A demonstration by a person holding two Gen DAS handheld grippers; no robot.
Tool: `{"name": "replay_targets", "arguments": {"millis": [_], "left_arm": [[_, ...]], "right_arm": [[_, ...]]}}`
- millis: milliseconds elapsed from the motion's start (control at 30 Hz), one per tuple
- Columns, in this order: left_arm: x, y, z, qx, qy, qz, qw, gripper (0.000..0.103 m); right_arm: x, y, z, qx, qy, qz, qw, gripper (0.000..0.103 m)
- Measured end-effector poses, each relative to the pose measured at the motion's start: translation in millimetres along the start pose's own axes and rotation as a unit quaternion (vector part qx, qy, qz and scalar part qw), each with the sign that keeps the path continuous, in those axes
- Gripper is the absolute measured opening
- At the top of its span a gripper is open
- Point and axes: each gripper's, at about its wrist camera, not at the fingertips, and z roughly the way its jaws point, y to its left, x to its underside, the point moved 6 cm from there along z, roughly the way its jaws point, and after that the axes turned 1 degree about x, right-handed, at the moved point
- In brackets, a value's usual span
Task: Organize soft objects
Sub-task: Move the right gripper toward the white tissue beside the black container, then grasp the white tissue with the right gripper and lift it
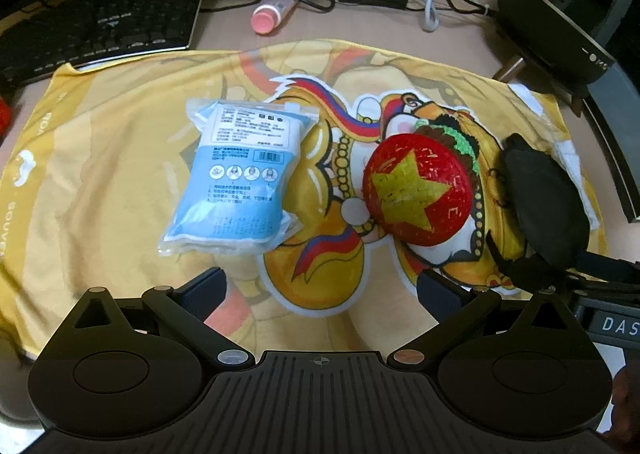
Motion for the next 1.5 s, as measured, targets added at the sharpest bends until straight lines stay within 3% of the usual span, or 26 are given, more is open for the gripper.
{"name": "replay_targets", "arguments": {"millis": [267,367,567,667,767,800,933,1033,1133,1267,1333,1433,1500], "left_arm": [[-7,4,-6,0.039,-0.026,0.034,0.9983,0.103],[-10,5,-9,0.058,-0.037,0.049,0.9964,0.103],[-9,-5,-7,0.090,-0.059,0.092,0.9900,0.103],[-14,-6,-13,0.139,-0.071,0.067,0.9854,0.103],[-20,-6,-24,0.217,-0.090,0.039,0.9713,0.103],[-22,-7,-25,0.221,-0.091,0.032,0.9705,0.103],[-28,-21,-13,0.183,-0.077,0.024,0.9797,0.103],[-40,-41,-12,0.168,-0.086,0.011,0.9820,0.103],[-53,-62,-12,0.152,-0.094,-0.002,0.9838,0.103],[-69,-90,-11,0.131,-0.105,-0.021,0.9856,0.103],[-73,-89,-4,0.106,-0.087,-0.061,0.9887,0.103],[-60,-101,10,0.112,-0.043,-0.093,0.9884,0.103],[-53,-110,12,0.098,-0.039,-0.086,0.9906,0.103]], "right_arm": [[-2,-3,-3,0.012,-0.010,0.034,0.999,0.103],[-5,-3,-6,0.035,-0.022,0.031,0.999,0.103],[-5,1,-10,0.037,-0.023,0.019,0.999,0.103],[-12,-9,-18,0.040,-0.032,0.020,0.998,0.103],[-30,-34,-25,0.037,-0.045,0.040,0.997,0.103],[-35,-42,-24,0.037,-0.042,0.040,0.998,0.103],[-55,-67,-18,0.093,-0.060,0.006,0.994,0.103],[-69,-89,-10,0.097,-0.074,0.013,0.992,0.103],[-75,-113,4,0.046,-0.080,0.072,0.993,0.103],[-85,-126,12,-0.083,-0.080,0.125,0.986,0.103],[-87,-133,17,-0.093,-0.062,0.134,0.985,0.103],[-81,-144,25,-0.102,-0.028,0.160,0.981,0.103],[-74,-149,35,-0.112,0.004,0.174,0.978,0.103]]}}
